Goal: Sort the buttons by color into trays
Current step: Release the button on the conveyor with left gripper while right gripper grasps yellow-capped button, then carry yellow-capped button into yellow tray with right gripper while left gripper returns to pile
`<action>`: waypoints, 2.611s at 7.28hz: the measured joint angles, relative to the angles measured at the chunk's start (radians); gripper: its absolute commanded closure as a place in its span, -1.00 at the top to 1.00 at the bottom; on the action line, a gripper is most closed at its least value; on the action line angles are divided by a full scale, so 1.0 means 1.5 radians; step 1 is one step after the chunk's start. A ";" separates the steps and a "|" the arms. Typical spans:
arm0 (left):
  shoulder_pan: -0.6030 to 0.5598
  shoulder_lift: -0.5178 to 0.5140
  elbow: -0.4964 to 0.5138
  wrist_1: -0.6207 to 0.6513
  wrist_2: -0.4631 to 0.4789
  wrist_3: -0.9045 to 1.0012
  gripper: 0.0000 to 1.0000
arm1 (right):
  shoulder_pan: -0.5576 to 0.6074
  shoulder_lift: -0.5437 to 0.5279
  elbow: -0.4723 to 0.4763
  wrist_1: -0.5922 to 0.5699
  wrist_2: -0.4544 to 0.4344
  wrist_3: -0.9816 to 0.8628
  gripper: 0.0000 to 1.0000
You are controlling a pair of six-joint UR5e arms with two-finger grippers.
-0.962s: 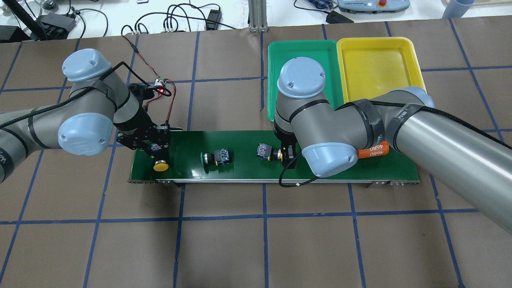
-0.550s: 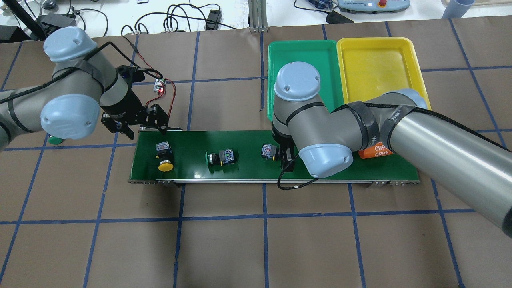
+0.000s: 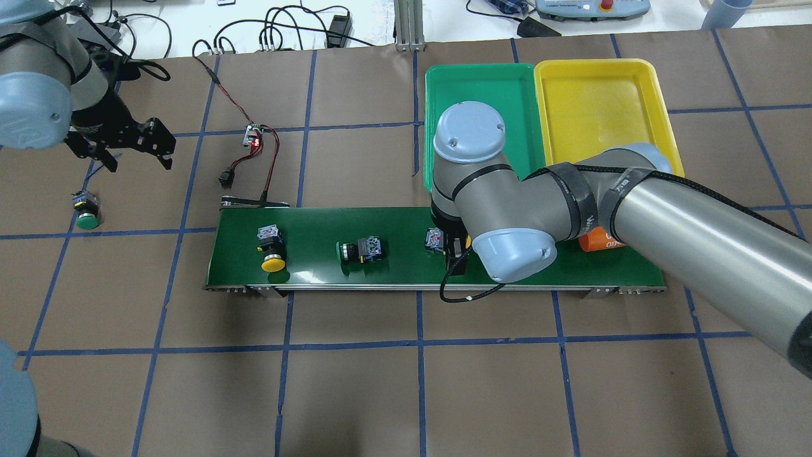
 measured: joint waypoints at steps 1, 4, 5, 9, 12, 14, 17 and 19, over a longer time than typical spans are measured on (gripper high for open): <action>0.013 -0.034 0.040 0.014 0.032 0.015 1.00 | 0.000 0.003 0.000 0.000 -0.004 -0.001 -0.35; 0.079 -0.114 0.103 0.065 0.014 0.016 1.00 | -0.006 0.002 -0.004 -0.011 -0.010 -0.010 -1.00; 0.104 -0.139 0.107 0.120 -0.005 0.014 1.00 | -0.012 -0.001 -0.008 -0.024 -0.009 -0.012 -1.00; 0.179 -0.239 0.208 0.149 -0.022 0.010 1.00 | -0.087 -0.005 -0.080 -0.023 -0.010 -0.070 -1.00; 0.204 -0.294 0.256 0.145 -0.029 -0.012 1.00 | -0.217 0.011 -0.107 -0.021 -0.006 -0.245 -1.00; 0.218 -0.312 0.256 0.152 -0.033 -0.023 1.00 | -0.287 0.048 -0.111 -0.029 -0.005 -0.380 -1.00; 0.203 -0.312 0.240 0.138 -0.038 -0.041 1.00 | -0.320 0.103 -0.133 -0.071 -0.005 -0.430 -1.00; 0.175 -0.284 0.189 0.131 -0.043 -0.061 1.00 | -0.324 0.121 -0.137 -0.084 -0.007 -0.435 0.55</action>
